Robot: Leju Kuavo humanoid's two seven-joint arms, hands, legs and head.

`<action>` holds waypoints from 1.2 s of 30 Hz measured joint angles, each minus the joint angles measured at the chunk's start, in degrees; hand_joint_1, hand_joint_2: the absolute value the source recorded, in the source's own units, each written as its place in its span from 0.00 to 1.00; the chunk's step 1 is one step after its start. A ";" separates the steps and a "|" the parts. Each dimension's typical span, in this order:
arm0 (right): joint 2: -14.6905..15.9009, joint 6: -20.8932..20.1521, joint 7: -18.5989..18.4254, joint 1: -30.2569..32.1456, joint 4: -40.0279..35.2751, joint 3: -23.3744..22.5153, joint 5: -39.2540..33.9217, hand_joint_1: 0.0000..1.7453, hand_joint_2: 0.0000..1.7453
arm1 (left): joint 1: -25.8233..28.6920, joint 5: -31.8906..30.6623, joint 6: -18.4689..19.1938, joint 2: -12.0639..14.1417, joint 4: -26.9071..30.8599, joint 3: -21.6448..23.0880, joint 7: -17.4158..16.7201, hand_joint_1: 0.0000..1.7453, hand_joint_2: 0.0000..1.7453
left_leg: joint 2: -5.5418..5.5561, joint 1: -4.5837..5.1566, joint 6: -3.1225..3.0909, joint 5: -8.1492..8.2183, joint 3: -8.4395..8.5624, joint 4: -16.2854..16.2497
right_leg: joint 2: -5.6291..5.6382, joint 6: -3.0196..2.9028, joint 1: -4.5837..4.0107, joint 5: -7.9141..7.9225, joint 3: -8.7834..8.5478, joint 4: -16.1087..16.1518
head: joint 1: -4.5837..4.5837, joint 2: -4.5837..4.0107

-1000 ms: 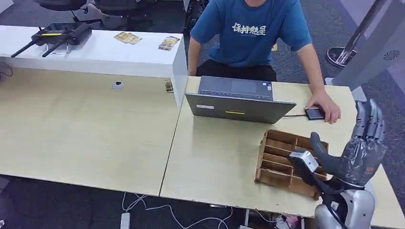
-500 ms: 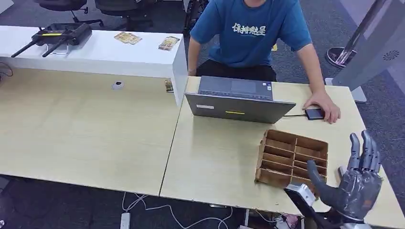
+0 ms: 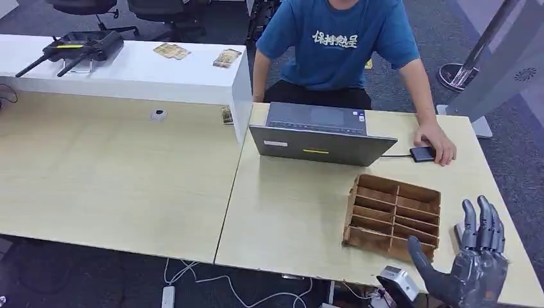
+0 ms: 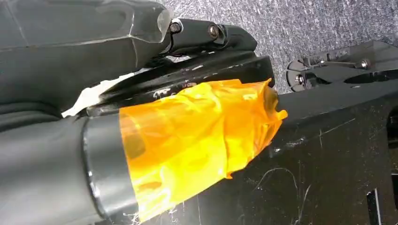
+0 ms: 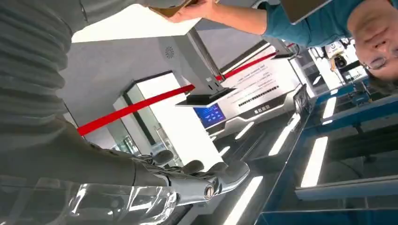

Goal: Pass the card to the sensor for recognition and then transmit it.

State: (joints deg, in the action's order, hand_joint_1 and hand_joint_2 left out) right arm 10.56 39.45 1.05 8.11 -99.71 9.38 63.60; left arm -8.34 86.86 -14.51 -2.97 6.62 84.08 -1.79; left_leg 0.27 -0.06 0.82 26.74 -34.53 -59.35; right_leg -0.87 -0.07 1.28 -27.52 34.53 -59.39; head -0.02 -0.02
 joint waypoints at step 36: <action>0.31 0.09 -6.51 9.95 -2.71 7.01 0.53 0.00 1.00 | 0.25 2.25 -0.87 -0.28 -0.02 0.00 1.11 0.00 0.00 | -0.01 0.00 0.02 0.02 0.00 0.03 | 0.00 -0.02 0.00 -0.04 0.00 0.00 | 0.02 0.00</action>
State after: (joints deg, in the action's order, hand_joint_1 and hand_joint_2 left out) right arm 10.86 39.54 -5.46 18.05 -102.42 16.39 64.13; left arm -8.09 89.11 -15.39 -3.26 6.60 84.08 -0.68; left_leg 0.26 -0.06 0.84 26.76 -34.53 -59.32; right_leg -0.87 -0.08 1.28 -27.56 34.53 -59.39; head 0.00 -0.02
